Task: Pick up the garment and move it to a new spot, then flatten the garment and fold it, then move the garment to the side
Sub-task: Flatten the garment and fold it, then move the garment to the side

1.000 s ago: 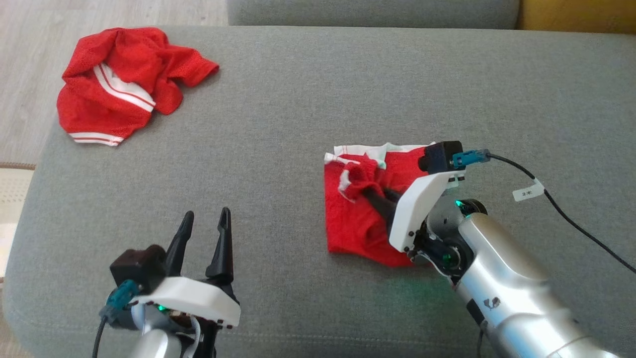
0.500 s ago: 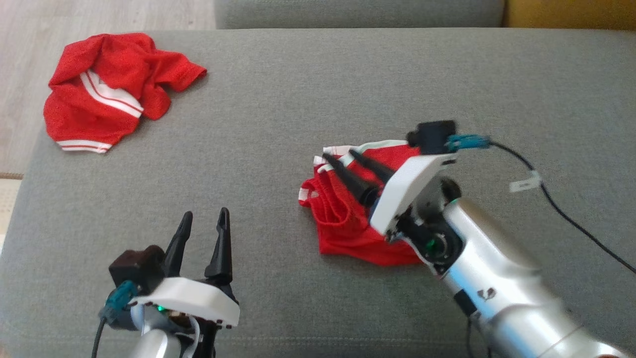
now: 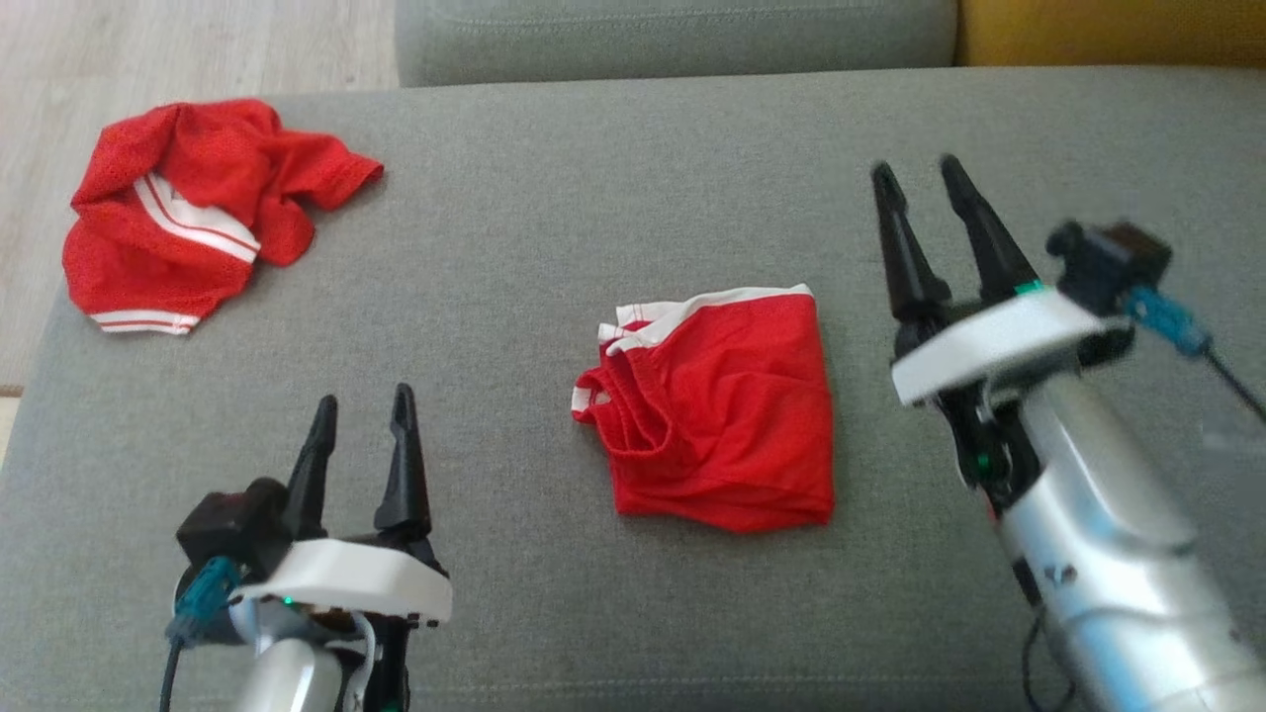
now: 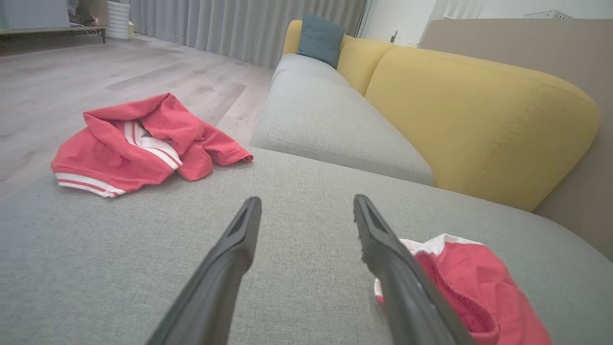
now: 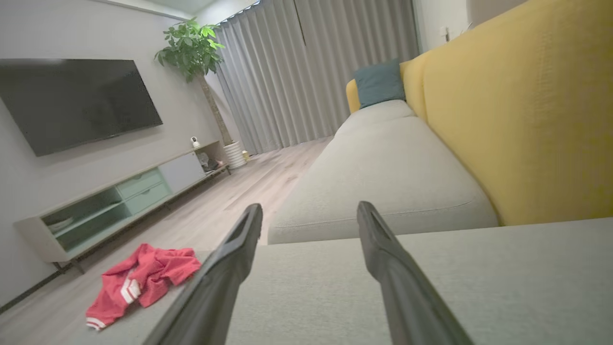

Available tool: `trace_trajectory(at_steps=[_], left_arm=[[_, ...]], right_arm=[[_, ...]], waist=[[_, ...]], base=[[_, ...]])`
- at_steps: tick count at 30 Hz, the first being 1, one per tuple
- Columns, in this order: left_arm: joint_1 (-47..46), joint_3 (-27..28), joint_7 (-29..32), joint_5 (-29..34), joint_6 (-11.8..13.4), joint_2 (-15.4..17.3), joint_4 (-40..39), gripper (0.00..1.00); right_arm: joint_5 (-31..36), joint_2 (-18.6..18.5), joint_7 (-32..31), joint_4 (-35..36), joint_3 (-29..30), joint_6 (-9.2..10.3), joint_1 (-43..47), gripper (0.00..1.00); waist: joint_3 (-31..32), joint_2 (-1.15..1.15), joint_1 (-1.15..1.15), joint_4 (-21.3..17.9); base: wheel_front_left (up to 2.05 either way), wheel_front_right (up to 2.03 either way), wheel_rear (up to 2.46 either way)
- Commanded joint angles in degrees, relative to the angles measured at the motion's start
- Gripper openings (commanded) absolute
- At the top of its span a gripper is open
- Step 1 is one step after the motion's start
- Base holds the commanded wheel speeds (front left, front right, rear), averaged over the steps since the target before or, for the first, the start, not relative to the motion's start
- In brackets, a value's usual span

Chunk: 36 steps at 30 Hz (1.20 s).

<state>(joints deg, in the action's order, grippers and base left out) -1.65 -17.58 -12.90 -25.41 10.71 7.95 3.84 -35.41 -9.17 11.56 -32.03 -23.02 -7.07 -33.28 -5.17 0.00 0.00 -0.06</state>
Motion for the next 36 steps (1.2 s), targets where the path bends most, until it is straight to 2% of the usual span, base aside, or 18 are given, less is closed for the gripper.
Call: trace_trajectory(at_steps=[1, 8, 9, 14, 22, 36], left_arm=[[-1.7, 2.7, -1.1, 0.9, 0.6, 0.7, -1.6, 1.00], [1.7, 4.6, -2.0, 4.0, 1.5, 1.0, -2.5, 1.00], [1.7, 4.6, -2.0, 4.0, 1.5, 1.0, -2.5, 1.00], [4.8, 4.8, -2.1, 7.1, 0.9, 0.2, -2.8, 1.00], [6.6, 6.0, -2.1, 9.2, 0.0, -1.1, -2.4, 1.00], [7.6, 7.5, -2.1, 11.0, -1.9, -2.5, -1.3, 1.00]], right_arm=[[4.0, 1.1, 2.0, 1.9, 1.8, -0.42, 2.7, 1.00], [16.9, 4.5, 3.4, 9.4, 12.4, -0.42, 14.2, 1.00], [16.9, 4.5, 3.4, 9.4, 12.4, -0.42, 14.2, 1.00], [23.2, 6.2, 3.4, 18.3, 18.2, -0.42, 23.1, 1.00], [19.9, 6.3, 3.4, 20.9, 17.4, -0.42, 27.9, 1.00], [20.7, 6.3, 3.4, 19.8, 16.6, -0.42, 28.7, 1.00]], waist=[[0.8, 0.00, 0.00, -0.3], [1.8, 0.00, 0.00, -0.3], [1.8, 0.00, 0.00, -0.3], [2.4, 0.00, 0.00, -0.4], [3.5, 0.00, 0.00, -0.9], [4.7, 0.00, 0.00, -0.9]], base=[[0.00, 0.00, 0.00], [0.00, 0.00, 0.00], [0.00, 0.00, 0.00], [0.00, 0.00, 0.00], [0.00, 0.00, 0.00], [0.00, 0.00, 0.00]])
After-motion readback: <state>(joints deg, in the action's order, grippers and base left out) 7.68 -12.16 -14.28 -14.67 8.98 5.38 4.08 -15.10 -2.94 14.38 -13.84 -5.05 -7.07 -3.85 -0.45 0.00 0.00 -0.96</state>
